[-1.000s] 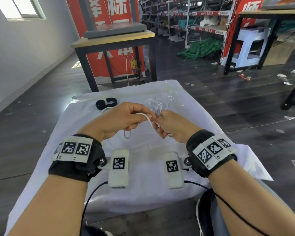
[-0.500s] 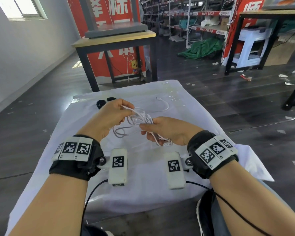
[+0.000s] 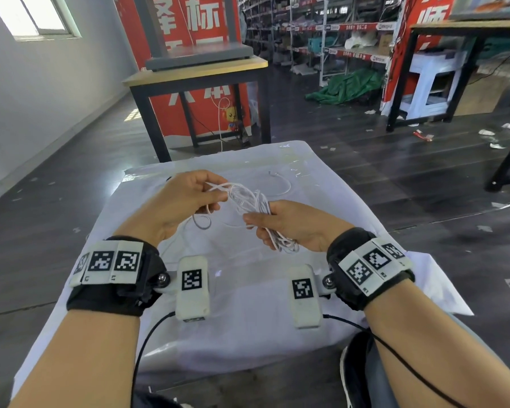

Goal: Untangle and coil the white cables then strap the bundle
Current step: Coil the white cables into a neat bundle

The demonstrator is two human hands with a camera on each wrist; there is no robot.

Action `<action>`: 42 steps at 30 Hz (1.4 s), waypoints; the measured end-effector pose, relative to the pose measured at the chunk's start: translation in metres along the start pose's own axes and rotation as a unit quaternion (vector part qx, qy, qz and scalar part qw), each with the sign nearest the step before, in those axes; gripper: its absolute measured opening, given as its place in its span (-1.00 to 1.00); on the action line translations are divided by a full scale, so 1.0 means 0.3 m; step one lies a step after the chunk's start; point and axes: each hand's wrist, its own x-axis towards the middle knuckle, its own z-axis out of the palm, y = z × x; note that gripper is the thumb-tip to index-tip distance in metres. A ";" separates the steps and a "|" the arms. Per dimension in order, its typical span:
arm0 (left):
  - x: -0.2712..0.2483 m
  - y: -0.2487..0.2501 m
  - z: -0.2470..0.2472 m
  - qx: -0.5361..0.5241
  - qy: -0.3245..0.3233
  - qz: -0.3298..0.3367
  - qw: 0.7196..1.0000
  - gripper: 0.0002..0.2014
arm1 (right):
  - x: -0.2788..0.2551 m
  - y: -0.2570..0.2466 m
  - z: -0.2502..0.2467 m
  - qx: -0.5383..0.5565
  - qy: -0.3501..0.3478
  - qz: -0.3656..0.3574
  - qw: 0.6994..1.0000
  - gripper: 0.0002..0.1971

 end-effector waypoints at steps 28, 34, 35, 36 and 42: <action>-0.002 -0.012 0.046 0.066 -0.022 0.065 0.995 -0.90 | 0.013 0.010 0.002 -0.002 0.015 0.065 0.998 -0.70; 0.031 -0.057 0.080 0.013 0.009 -0.089 0.996 -0.85 | -0.001 -0.005 0.010 -0.011 -0.010 0.030 0.999 -0.64; 0.026 -0.050 0.084 -0.021 -0.010 -0.110 0.994 -0.85 | -0.004 -0.009 0.010 -0.014 -0.008 0.029 0.999 -0.62; 0.021 -0.042 0.086 -0.045 -0.022 -0.121 0.991 -0.85 | -0.005 -0.011 0.011 -0.018 -0.006 0.028 0.999 -0.61; 0.013 -0.023 0.058 -0.106 -0.054 -0.100 0.988 -0.74 | -0.001 -0.010 0.009 -0.017 0.016 0.023 0.999 -0.53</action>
